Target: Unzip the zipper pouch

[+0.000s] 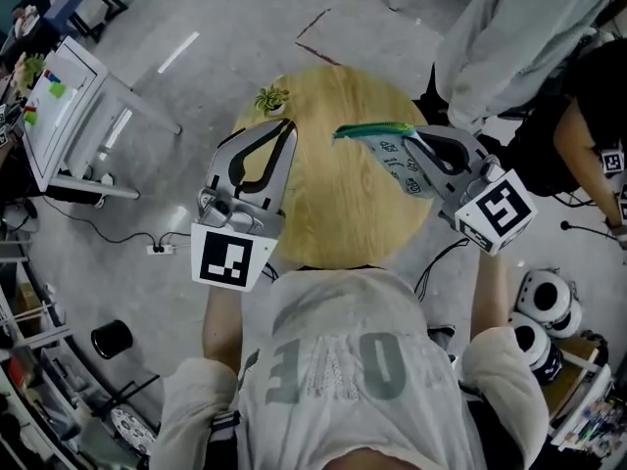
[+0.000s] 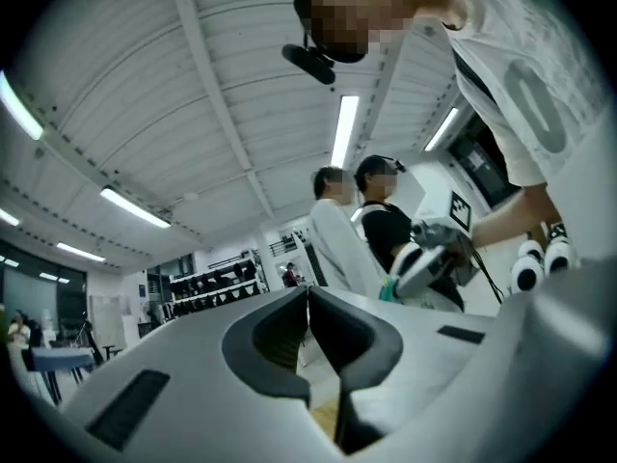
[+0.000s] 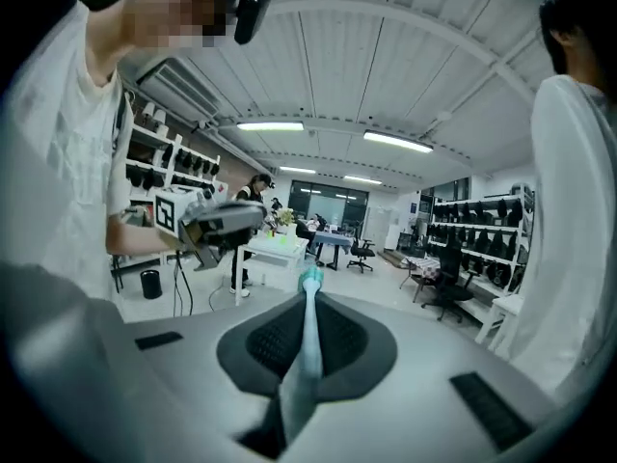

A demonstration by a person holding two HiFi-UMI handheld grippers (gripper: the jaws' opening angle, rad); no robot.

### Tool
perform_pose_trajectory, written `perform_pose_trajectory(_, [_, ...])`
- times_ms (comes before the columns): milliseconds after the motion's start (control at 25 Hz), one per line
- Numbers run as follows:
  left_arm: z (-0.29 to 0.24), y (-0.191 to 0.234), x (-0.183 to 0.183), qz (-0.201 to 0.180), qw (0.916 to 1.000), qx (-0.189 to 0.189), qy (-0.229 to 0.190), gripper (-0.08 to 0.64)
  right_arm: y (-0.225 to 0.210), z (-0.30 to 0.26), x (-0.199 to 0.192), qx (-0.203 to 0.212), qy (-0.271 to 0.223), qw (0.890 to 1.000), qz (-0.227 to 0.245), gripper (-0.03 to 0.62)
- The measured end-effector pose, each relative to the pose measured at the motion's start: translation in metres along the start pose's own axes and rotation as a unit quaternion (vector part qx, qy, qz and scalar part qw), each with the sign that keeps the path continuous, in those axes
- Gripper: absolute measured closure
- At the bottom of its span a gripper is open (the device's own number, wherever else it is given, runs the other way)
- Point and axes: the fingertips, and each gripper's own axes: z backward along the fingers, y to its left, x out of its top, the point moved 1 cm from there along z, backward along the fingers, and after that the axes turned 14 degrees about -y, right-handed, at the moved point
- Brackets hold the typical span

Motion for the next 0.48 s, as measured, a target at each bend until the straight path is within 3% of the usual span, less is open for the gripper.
perform_pose_trajectory(120, [-0.006,0.024,0.004,0.040,0.9960,0.071,-0.036,0.531,-0.009,-0.019,-0.029,-0.028,0.041,0.998,0.025,0.557])
perform_pose_trajectory(240, [-0.003,0.042,-0.006,0.034,0.9919,0.119,-0.031,0.531,-0.015,-0.042,-0.060,-0.052,0.087,0.994,0.052,0.557])
perform_pose_trajectory(480, [0.012,0.047,-0.016,0.055,0.9829,0.175,-0.015,0.531,-0.019,-0.069,-0.119,-0.069,0.181,0.974,0.120,0.556])
